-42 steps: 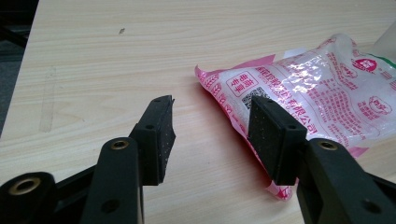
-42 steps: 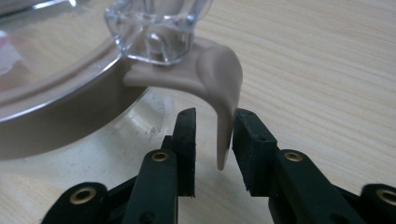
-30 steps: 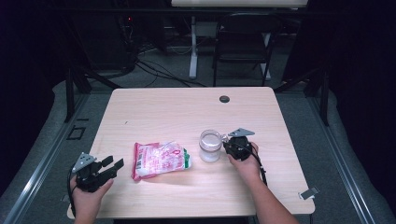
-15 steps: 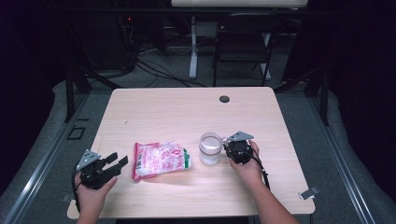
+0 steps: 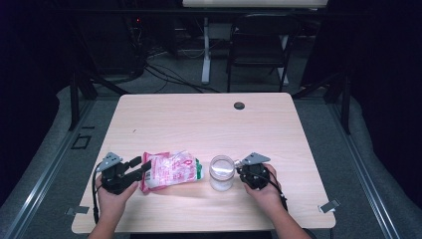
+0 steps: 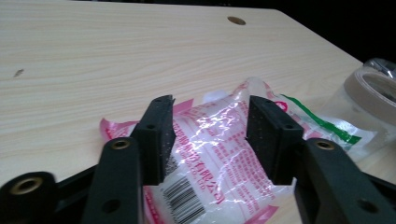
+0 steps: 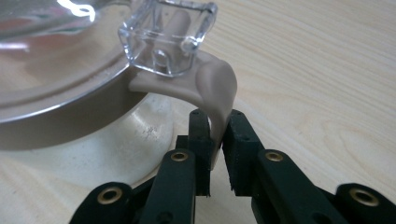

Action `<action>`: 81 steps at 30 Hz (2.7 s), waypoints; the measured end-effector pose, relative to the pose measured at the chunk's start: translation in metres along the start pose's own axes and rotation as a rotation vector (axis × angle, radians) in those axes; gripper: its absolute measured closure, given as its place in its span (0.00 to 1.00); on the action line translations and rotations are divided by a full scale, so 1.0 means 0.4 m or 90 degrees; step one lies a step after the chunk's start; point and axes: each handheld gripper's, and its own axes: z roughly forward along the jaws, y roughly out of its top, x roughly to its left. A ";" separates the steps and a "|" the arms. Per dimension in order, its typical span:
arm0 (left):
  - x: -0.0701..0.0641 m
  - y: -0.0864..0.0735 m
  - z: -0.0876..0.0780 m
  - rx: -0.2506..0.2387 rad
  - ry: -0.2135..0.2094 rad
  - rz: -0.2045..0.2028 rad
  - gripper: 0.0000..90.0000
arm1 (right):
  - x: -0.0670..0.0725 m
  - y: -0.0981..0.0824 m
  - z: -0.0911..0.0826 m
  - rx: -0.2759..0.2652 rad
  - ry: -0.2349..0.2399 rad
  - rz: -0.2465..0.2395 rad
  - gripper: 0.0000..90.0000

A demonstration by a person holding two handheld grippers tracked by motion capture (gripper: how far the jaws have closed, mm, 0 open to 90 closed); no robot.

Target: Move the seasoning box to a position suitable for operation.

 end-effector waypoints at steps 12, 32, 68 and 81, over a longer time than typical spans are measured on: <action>-0.067 0.029 0.038 0.023 -0.038 0.024 0.57 | 0.008 -0.013 -0.042 -0.001 0.030 0.006 0.77; -0.185 0.106 0.098 0.085 -0.096 0.086 0.51 | 0.005 0.006 -0.189 -0.041 0.068 0.030 0.54; -0.291 0.092 0.171 0.100 -0.176 0.189 0.93 | -0.018 0.115 -0.168 -0.024 0.071 0.134 0.88; -0.309 0.039 0.208 0.152 -0.199 0.208 1.00 | -0.014 0.115 -0.143 -0.017 0.087 0.142 0.98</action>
